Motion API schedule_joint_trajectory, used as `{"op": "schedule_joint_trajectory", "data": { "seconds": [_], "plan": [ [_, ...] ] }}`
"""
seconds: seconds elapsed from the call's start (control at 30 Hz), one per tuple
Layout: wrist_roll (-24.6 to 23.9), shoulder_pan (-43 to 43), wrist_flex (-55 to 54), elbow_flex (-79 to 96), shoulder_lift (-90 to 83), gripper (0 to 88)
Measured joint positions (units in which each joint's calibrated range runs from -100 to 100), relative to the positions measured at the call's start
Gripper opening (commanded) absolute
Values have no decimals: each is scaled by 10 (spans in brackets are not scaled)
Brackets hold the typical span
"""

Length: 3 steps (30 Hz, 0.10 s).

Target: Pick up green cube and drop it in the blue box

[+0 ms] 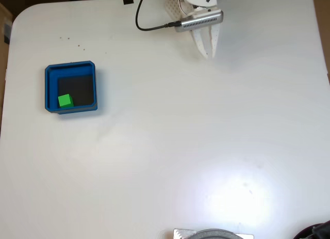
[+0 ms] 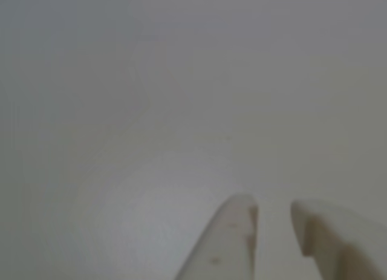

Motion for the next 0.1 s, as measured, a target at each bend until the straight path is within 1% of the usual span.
{"op": "schedule_joint_trajectory", "data": {
  "seconds": [0.1],
  "plan": [
    [0, 0, 0, 0, 0, 16]
  ]
}}
